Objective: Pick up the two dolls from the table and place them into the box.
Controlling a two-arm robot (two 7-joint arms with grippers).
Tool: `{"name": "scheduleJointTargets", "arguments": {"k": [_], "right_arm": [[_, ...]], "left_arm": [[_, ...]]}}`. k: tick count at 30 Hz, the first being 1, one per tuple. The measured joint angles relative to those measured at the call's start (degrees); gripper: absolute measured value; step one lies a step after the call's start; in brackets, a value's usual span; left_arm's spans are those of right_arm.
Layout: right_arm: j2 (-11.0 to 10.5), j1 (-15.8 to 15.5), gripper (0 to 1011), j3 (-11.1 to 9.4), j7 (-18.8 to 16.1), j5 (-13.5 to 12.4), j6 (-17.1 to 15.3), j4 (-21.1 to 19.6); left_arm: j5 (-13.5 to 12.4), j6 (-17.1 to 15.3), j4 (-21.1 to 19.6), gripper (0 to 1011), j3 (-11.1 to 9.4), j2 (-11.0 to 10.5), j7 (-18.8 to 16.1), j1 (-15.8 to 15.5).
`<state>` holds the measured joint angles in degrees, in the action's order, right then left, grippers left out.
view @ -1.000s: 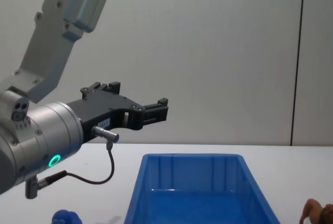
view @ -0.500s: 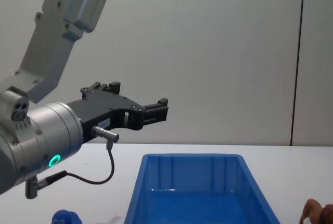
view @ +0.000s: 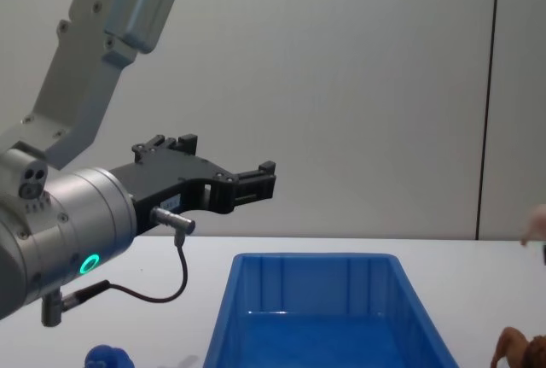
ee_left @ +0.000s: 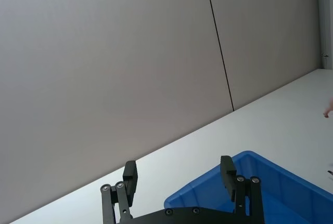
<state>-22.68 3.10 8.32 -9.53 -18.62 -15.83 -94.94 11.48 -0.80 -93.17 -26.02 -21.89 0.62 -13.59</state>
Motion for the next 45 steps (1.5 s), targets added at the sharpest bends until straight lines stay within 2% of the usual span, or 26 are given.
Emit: {"name": "scheduleJointTargets", "arguments": {"k": [8,18,23,26,35,40,45], "right_arm": [[1.3,1.1,364,1.3,-2.6,0.3,0.0,-2.6],[4.7,3.0,363,5.1,-6.9,4.2,-3.2,-4.9],[6.1,3.4,364,6.7,-7.6,5.8,-5.0,-5.5],[6.8,3.6,402,7.6,-7.8,6.7,-5.9,-5.8],[8.2,3.9,695,9.2,-7.8,8.6,-7.2,-5.9],[8.1,3.9,836,9.1,-7.4,8.8,-6.6,-5.7],[6.9,3.5,974,8.1,-6.9,8.1,-5.2,-5.6]], "left_arm": [[0.0,0.0,0.0,1001,0.0,0.0,0.0,0.0],[0.0,0.0,0.0,1001,0.0,0.0,0.0,0.0],[0.0,0.0,0.0,1001,0.0,0.0,0.0,0.0],[0.0,0.0,0.0,1001,0.0,0.0,0.0,0.0],[0.0,0.0,0.0,1001,0.0,0.0,0.0,0.0],[0.0,0.0,0.0,1001,0.0,0.0,0.0,0.0],[0.0,0.0,0.0,1001,0.0,0.0,0.0,0.0]]}}
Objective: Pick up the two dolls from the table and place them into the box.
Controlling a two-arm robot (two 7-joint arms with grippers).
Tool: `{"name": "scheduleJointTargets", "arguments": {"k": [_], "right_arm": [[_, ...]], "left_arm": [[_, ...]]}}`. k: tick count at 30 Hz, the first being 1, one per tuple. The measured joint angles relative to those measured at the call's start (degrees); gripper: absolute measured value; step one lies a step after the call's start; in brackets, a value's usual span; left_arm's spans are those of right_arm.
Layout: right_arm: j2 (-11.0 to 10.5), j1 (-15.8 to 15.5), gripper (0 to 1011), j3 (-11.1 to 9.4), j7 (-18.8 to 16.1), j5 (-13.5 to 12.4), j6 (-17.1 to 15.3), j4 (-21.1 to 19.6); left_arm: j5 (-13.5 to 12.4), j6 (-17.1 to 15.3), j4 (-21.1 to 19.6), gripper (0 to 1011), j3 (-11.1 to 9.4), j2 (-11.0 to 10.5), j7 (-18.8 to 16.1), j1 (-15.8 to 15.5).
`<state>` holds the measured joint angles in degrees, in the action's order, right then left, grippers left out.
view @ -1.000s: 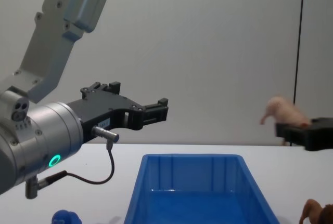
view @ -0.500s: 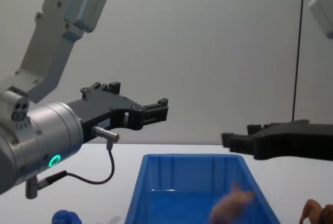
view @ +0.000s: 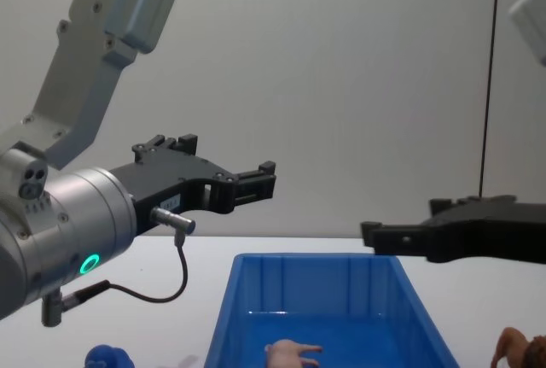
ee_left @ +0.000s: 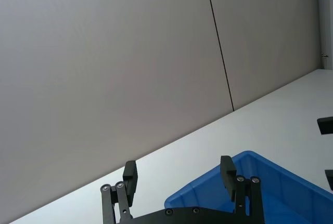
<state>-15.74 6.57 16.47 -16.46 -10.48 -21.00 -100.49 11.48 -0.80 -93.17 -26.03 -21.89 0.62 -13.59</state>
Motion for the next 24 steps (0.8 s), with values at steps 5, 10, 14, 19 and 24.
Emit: {"name": "scheduleJointTargets", "arguments": {"k": [5,10,14,19,24], "right_arm": [[-1.4,-0.6,1001,-1.2,0.3,-1.3,1.2,0.1],[-3.7,-1.6,1001,-3.0,0.4,-2.9,2.1,0.3],[-5.6,-2.6,1001,-4.3,0.3,-4.1,2.4,0.4],[-7.4,-4.0,1001,-5.4,0.0,-4.9,2.4,0.4],[-9.3,-5.7,1001,-6.4,-0.6,-5.7,2.4,0.1]], "left_arm": [[0.0,0.0,0.0,1001,0.0,0.0,0.0,0.0],[0.0,0.0,0.0,1001,0.0,0.0,0.0,0.0],[0.0,0.0,0.0,1001,0.0,0.0,0.0,0.0],[0.0,0.0,0.0,1001,0.0,0.0,0.0,0.0],[0.0,0.0,0.0,1001,0.0,0.0,0.0,0.0]]}}
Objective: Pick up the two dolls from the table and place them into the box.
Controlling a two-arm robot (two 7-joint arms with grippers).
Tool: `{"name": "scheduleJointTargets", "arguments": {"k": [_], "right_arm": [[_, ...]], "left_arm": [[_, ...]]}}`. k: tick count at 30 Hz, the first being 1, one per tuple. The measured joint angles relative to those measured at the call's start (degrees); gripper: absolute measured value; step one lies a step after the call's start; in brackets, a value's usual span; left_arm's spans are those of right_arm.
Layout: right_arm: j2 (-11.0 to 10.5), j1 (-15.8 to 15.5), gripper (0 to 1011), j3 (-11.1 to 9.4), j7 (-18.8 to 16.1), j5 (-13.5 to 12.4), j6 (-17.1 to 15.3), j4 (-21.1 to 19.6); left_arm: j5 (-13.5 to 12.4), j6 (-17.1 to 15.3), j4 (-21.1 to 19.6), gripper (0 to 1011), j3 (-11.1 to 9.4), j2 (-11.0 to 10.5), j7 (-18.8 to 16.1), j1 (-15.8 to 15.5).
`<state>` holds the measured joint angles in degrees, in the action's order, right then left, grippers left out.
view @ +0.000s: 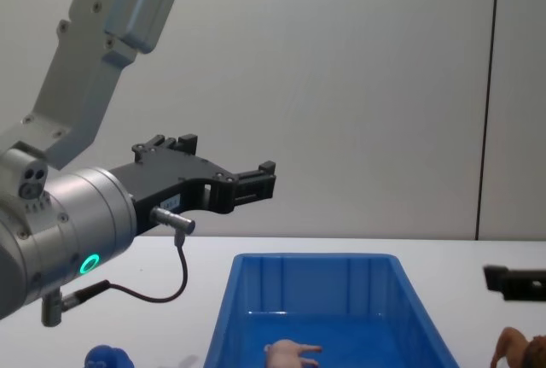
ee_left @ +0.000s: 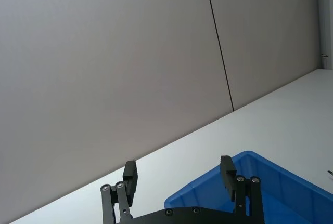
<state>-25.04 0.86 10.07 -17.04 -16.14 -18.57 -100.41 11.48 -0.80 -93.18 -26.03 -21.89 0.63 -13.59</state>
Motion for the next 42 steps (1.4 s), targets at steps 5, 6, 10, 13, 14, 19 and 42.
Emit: {"name": "scheduleJointTargets", "arguments": {"k": [5,6,10,13,14,19,42], "right_arm": [[-1.3,-1.3,1001,-0.5,-0.5,-0.4,-0.3,-0.3],[-1.5,-1.6,1001,-0.6,-0.6,-0.4,-0.4,-0.4],[-2.1,-2.4,1001,-0.7,-0.9,-0.5,-0.9,-0.5],[-2.4,-2.9,1001,-0.8,-1.0,-0.5,-1.5,-0.5],[-2.4,-3.1,1001,-0.7,-1.0,-0.5,-1.7,-0.5],[-2.3,-3.4,1001,-0.4,-1.0,-0.1,-2.6,-0.3],[0.5,-2.1,617,1.8,1.1,3.2,-6.1,2.5]], "left_arm": [[0.0,0.0,0.0,1001,0.0,0.0,0.0,0.0],[0.0,0.0,0.0,1001,0.0,0.0,0.0,0.0],[0.0,0.0,0.0,1001,0.0,0.0,0.0,0.0],[0.0,0.0,0.0,1001,0.0,0.0,0.0,0.0],[0.0,0.0,0.0,1001,0.0,0.0,0.0,0.0],[0.0,0.0,0.0,1001,0.0,0.0,0.0,0.0],[0.0,0.0,0.0,1001,0.0,0.0,0.0,0.0]]}}
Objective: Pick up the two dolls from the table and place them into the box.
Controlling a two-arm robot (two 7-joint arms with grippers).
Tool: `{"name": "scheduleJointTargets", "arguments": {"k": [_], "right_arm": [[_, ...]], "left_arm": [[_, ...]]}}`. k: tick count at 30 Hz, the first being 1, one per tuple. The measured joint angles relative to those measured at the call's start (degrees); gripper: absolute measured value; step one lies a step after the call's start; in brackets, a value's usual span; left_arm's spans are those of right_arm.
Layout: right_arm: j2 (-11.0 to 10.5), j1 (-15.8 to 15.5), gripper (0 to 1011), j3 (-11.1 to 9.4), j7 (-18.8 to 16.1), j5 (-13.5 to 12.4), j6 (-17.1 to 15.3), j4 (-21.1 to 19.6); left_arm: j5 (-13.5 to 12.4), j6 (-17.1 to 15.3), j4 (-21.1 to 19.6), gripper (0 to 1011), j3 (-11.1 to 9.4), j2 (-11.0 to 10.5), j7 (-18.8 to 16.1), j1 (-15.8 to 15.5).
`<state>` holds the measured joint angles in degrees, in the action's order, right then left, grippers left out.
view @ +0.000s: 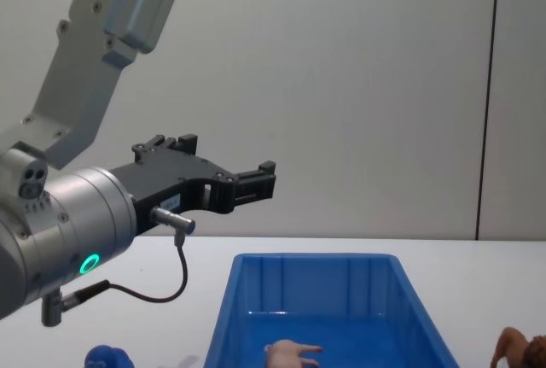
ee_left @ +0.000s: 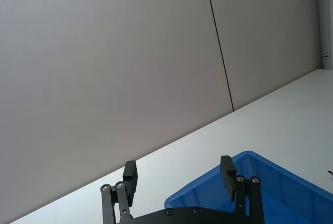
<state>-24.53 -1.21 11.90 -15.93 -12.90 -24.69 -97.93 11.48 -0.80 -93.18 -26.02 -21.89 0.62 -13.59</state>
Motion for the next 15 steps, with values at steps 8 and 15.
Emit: {"name": "scheduleJointTargets", "arguments": {"k": [8,15], "right_arm": [[0.5,0.3,425,0.0,1.1,0.1,1.1,-0.1],[1.0,0.6,425,-0.4,3.2,-0.6,3.7,-1.3]], "left_arm": [[0.0,0.0,0.0,1001,0.0,0.0,0.0,0.0],[0.0,0.0,0.0,1001,0.0,0.0,0.0,0.0]]}}
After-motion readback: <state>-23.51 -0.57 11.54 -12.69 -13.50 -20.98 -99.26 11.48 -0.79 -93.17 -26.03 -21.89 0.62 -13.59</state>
